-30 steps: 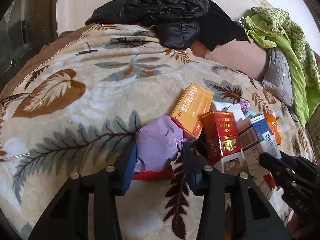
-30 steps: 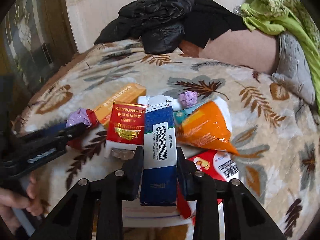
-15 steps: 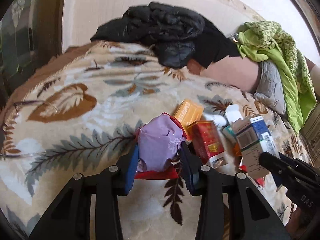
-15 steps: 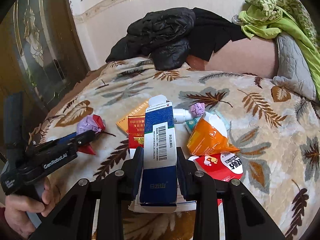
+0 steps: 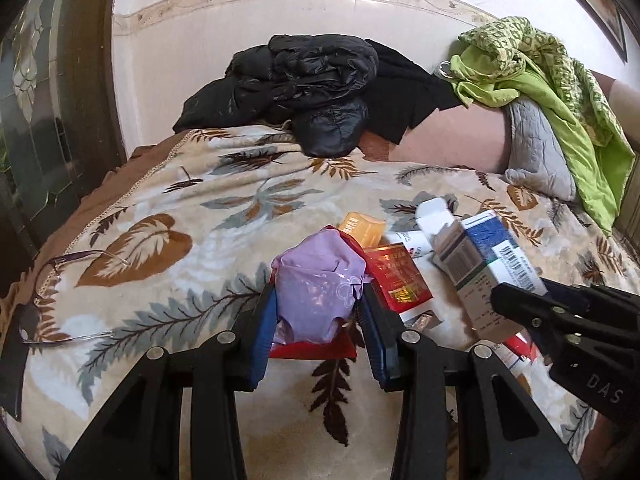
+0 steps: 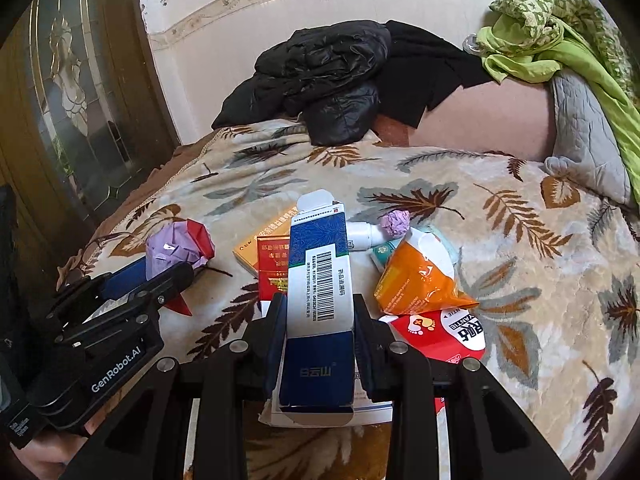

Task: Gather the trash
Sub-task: 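Lift the purple wrapper and blue-and-white box off the bed with both tools, then drop the wrapper and box into the red wastebasket by opening both tools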

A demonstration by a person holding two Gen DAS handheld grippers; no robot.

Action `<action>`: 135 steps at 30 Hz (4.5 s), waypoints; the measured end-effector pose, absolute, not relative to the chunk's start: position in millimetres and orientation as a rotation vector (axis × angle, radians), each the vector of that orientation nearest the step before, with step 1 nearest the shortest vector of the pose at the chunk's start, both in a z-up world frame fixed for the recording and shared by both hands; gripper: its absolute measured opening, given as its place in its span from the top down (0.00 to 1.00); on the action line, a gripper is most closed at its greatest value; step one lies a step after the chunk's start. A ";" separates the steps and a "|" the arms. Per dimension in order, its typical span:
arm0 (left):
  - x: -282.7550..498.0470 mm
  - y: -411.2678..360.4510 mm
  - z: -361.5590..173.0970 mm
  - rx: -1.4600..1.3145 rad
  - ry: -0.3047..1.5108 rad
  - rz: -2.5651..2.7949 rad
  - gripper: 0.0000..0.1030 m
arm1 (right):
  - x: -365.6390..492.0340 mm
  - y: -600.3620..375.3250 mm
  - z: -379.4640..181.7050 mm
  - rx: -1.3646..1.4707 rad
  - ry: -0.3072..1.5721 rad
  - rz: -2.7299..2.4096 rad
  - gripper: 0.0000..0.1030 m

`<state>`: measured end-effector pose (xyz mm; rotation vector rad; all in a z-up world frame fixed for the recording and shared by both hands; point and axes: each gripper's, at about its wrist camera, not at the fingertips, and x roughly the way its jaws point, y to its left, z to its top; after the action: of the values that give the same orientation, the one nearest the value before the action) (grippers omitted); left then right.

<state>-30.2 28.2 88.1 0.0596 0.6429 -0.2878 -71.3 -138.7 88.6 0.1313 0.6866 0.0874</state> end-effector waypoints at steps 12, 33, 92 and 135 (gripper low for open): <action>-27.3 33.6 88.9 0.084 0.612 -0.220 0.62 | -76.0 -145.7 93.8 0.142 0.640 0.063 0.67; -40.6 23.9 91.3 0.107 0.595 -0.256 0.62 | -103.0 -160.6 96.2 0.211 0.632 0.019 0.67; -276.5 -49.2 190.5 0.160 0.579 -0.696 0.62 | -389.4 -245.0 162.9 0.394 0.509 -0.134 0.67; -356.9 -265.3 131.7 0.304 0.840 -1.261 0.38 | -530.4 -403.0 104.0 0.636 0.610 -0.564 0.56</action>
<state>-356.9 -265.3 131.7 0.3038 0.8405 -1.2614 -530.4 -403.0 104.0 0.6360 0.6098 -0.5636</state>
